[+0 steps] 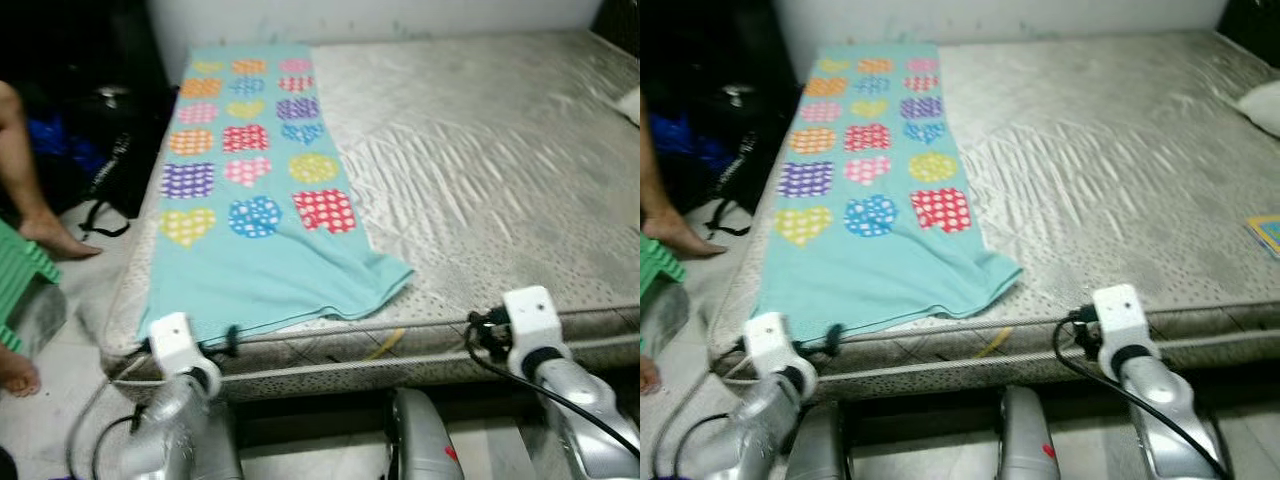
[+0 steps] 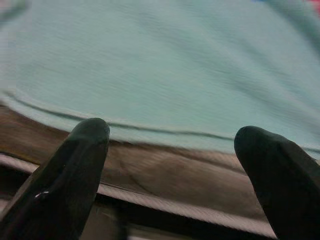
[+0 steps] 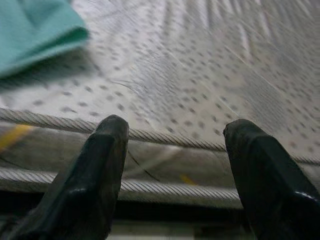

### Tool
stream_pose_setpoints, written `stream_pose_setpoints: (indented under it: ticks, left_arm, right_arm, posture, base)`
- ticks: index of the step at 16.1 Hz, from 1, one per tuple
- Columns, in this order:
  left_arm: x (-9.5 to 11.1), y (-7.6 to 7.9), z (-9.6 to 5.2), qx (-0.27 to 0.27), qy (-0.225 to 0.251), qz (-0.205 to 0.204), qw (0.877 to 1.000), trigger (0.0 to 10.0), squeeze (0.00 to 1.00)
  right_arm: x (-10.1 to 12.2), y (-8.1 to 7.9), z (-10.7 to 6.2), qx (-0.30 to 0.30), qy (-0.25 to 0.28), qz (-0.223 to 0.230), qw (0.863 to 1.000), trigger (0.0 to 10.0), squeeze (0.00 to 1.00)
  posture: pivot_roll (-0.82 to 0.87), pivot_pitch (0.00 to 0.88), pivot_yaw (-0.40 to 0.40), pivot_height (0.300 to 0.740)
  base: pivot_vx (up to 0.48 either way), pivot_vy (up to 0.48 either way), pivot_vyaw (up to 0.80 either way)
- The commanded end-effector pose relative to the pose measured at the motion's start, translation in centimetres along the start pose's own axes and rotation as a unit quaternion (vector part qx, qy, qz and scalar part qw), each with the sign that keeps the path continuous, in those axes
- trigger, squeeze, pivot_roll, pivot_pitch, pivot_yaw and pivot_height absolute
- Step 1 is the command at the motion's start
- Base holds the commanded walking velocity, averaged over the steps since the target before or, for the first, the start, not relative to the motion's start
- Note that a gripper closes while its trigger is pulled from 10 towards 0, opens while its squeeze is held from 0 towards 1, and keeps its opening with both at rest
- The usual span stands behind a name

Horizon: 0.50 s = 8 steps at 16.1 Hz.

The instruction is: Clean up the room

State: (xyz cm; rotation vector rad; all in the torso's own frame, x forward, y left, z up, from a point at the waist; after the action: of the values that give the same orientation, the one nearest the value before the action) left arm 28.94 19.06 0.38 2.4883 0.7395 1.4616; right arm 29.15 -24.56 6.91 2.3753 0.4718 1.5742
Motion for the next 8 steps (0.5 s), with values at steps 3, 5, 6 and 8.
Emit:
stream_pose_setpoints:
  ticks: [3, 5, 6, 8]
  left_arm:
    - [0.3, -3.0, 0.3, 0.062, -0.008, 0.015, 0.998, 10.0, 0.00]
    - [0.3, -3.7, 0.0, 0.073, -0.011, 0.020, 0.997, 10.0, 0.00]
    - [0.2, -4.0, 0.0, 0.079, -0.013, 0.020, 0.997, 10.0, 0.00]
    - [-0.7, -4.7, 0.2, 0.085, -0.031, 0.003, 0.996, 10.0, 0.00]
  right_arm:
    - [0.1, 0.9, -0.4, -0.008, -0.002, -0.003, 1.000, 10.0, 0.00]
    - [0.1, 1.1, -0.4, -0.010, -0.002, -0.003, 1.000, 10.0, 0.00]
    - [0.1, 1.1, -0.4, -0.011, -0.003, -0.003, 1.000, 10.0, 0.00]
    - [0.2, 1.2, -0.4, -0.013, -0.001, -0.001, 1.000, 10.0, 0.00]
  posture:
    - [-0.19, 0.091, 0.025, 0.560]
    - [-0.18, 0.090, 0.025, 0.560]
    - [-0.18, 0.090, 0.024, 0.560]
    - [-0.18, 0.089, 0.019, 0.560]
  base:
    - [0.000, 0.000, 0.00]
    - [0.000, 0.000, 0.00]
    - [0.000, 0.000, 0.00]
    - [0.000, 0.000, 0.00]
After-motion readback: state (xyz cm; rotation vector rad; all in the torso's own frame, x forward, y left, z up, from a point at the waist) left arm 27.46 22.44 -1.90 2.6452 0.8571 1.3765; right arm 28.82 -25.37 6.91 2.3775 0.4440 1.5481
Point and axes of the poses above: a point about 5 cm out from each wrist's last joint towards the gripper, its own z axis pointing out of the wrist towards the gripper, its own x axis along the axis of the wrist's last joint, y = z × x, the point moved 4 cm from there along z, pointing out of the wrist towards the gripper, and after that the axes turned 6 degrees about -z, right-handed, at the moved point
